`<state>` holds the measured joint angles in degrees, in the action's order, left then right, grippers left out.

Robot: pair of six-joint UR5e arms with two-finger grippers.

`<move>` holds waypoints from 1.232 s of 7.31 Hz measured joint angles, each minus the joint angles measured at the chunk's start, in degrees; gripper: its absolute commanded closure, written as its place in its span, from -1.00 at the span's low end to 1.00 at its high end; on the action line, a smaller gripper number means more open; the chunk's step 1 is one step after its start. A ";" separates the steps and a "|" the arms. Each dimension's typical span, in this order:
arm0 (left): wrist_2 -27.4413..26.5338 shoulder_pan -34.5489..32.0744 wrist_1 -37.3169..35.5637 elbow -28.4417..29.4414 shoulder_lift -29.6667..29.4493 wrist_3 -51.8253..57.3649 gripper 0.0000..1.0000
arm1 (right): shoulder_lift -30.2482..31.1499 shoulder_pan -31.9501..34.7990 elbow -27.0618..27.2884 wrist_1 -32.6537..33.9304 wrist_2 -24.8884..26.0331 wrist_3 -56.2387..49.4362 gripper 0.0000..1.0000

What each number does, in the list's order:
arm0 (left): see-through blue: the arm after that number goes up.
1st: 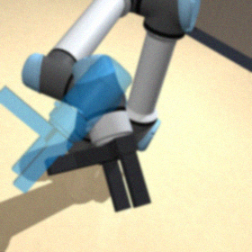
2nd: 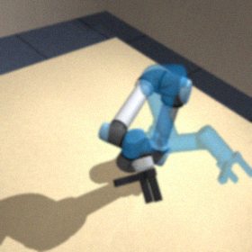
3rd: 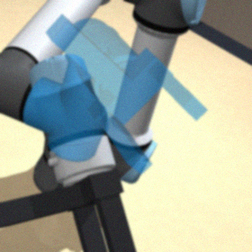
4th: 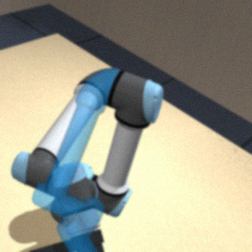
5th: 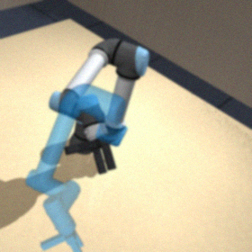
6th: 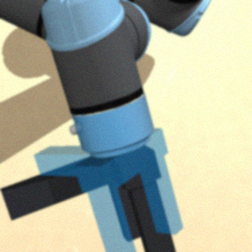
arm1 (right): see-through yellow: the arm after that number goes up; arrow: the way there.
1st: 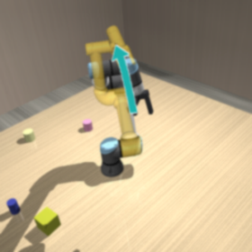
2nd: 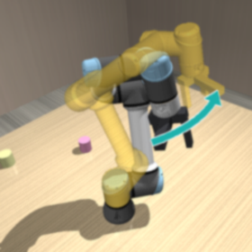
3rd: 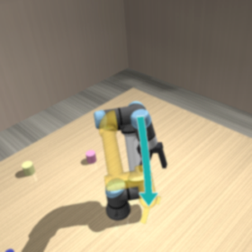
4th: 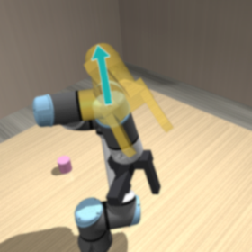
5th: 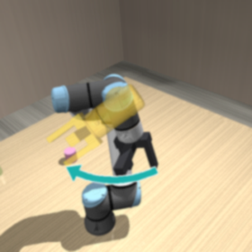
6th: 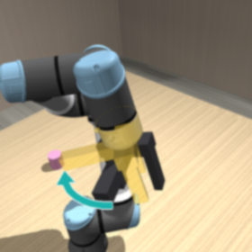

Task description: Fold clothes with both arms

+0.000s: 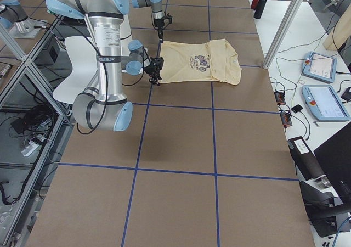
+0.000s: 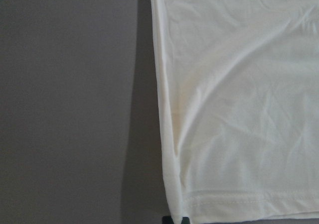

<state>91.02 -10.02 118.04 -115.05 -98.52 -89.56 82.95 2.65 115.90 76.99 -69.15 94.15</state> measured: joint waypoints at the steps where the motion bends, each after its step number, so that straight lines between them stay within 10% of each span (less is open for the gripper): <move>1: 0.02 0.00 0.00 0.00 0.00 0.00 1.00 | -0.31 -0.04 -0.28 0.02 0.00 0.02 0.26; 6: 0.03 0.00 0.04 0.00 -0.13 0.00 1.00 | -1.48 -0.24 -0.55 0.09 0.09 0.07 1.00; 9: 0.32 -0.05 -0.01 -0.99 -0.05 0.03 1.00 | -1.48 0.56 0.60 0.09 0.07 -0.02 1.00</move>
<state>91.34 -10.07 118.02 -116.04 -98.57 -89.53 81.47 3.22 116.50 77.08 -69.08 94.12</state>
